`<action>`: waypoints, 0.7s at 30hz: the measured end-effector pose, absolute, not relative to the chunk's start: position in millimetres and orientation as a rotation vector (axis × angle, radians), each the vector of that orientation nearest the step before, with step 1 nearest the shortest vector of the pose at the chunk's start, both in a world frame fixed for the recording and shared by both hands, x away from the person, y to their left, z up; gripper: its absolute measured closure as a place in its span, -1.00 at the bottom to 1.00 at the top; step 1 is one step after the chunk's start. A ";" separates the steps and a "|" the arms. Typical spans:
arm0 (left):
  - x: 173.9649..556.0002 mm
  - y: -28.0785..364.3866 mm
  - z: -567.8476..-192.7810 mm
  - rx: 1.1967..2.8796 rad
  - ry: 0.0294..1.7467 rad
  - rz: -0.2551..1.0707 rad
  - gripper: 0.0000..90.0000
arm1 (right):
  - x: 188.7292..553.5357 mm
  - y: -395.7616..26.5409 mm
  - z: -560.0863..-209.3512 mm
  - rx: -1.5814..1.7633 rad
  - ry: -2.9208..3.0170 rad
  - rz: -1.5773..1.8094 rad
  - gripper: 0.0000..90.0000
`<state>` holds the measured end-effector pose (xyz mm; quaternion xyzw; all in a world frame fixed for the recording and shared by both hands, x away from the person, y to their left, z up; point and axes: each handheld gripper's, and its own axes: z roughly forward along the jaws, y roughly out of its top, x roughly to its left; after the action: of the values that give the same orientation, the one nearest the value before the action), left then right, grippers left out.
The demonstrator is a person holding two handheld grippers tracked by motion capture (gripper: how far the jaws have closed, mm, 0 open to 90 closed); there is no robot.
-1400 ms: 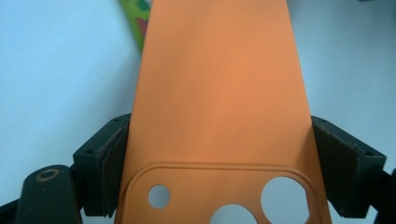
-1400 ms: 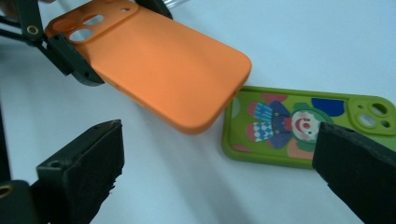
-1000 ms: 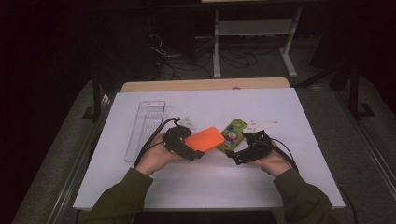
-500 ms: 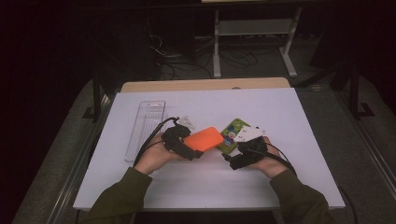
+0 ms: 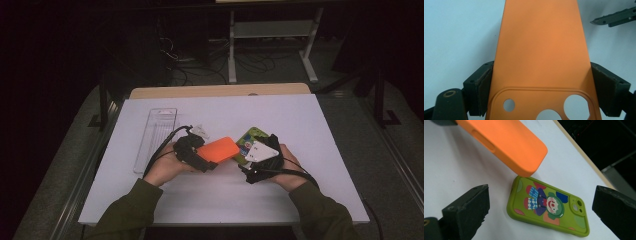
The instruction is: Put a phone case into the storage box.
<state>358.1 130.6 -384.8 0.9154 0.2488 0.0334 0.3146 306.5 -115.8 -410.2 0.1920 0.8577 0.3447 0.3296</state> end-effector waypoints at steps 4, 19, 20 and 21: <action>356.8 129.0 -386.0 2.396 0.671 0.084 -0.66 | 302.7 -112.6 -413.3 0.383 2.213 0.818 -0.99; 356.6 129.6 -385.2 2.414 0.659 0.088 -0.66 | 293.2 -97.5 -420.6 0.103 2.041 0.631 -0.99; 357.5 130.7 -384.5 2.434 0.640 0.092 -0.66 | 293.4 -97.4 -420.3 0.069 2.038 0.605 -0.99; 357.5 130.7 -384.6 2.435 0.639 0.093 -0.66 | 292.6 -96.1 -422.0 0.071 2.028 0.609 -0.99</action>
<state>357.5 130.7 -384.6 0.9201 0.2416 0.0351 0.3061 292.6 -96.1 -422.0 0.0291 0.8346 0.2508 0.4895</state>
